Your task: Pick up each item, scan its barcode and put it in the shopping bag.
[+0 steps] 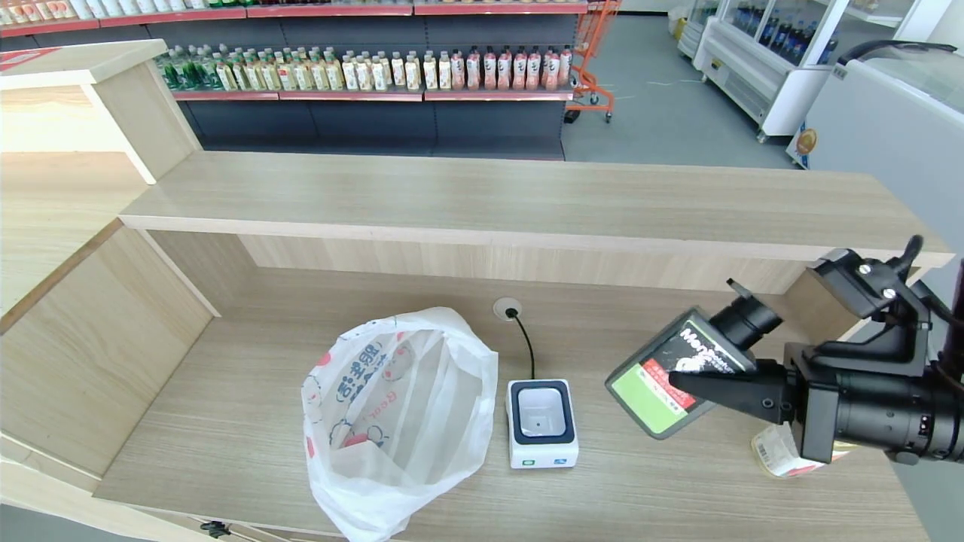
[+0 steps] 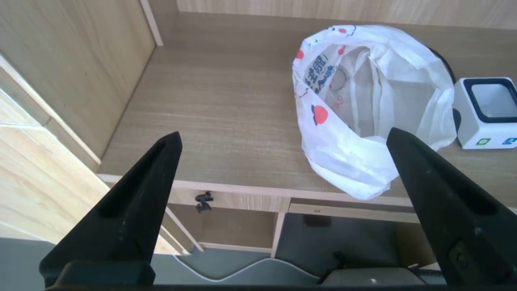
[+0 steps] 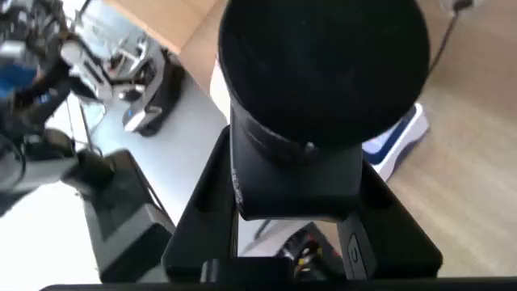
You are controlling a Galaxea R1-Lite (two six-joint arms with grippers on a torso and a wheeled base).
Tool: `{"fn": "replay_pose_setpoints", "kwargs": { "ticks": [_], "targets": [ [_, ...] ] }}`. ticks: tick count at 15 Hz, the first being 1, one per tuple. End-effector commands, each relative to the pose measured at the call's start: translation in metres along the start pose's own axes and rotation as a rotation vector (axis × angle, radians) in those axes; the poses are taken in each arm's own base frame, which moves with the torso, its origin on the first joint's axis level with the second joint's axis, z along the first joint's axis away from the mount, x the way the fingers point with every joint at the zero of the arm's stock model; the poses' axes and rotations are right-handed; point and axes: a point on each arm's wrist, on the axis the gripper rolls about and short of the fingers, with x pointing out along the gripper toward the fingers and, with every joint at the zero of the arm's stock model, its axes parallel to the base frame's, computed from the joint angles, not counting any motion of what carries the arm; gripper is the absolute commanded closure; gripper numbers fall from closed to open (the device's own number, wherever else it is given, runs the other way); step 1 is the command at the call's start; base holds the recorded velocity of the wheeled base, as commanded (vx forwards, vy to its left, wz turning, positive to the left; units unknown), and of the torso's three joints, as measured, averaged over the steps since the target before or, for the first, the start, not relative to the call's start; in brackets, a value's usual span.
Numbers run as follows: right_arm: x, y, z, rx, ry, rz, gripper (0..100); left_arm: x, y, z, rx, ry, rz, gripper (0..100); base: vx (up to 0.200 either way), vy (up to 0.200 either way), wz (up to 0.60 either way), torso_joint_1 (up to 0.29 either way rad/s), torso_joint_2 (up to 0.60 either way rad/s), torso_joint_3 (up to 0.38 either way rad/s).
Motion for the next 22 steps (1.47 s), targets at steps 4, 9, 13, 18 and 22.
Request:
{"fn": "replay_pose_setpoints", "kwargs": {
  "ticks": [4,9,13,18,22],
  "targets": [
    [0.014,0.004,-0.013,0.361,0.005,-0.163,100,0.000,0.000,0.000,0.000,0.001,0.000,0,0.000,0.000,0.00,0.000,0.00,0.000],
    [0.028,-0.007,-0.024,0.442,0.052,-0.224,100,0.000,0.000,0.000,0.000,0.001,0.000,0,0.000,0.000,0.00,0.000,0.00,0.000],
    [0.039,-0.013,-0.031,0.447,0.080,-0.266,100,0.000,0.000,0.000,0.000,0.001,0.000,0,0.000,0.000,0.00,0.000,0.00,0.000],
    [0.056,-0.008,-0.038,0.422,0.095,-0.252,100,0.000,0.000,0.000,0.000,0.001,0.000,0,0.000,0.000,0.00,0.000,0.00,0.000],
    [0.072,-0.016,-0.049,0.368,0.115,-0.298,100,0.000,0.000,0.000,-0.002,0.001,0.000,0,0.000,0.200,0.00,-0.005,0.00,0.005]
  ]
}}
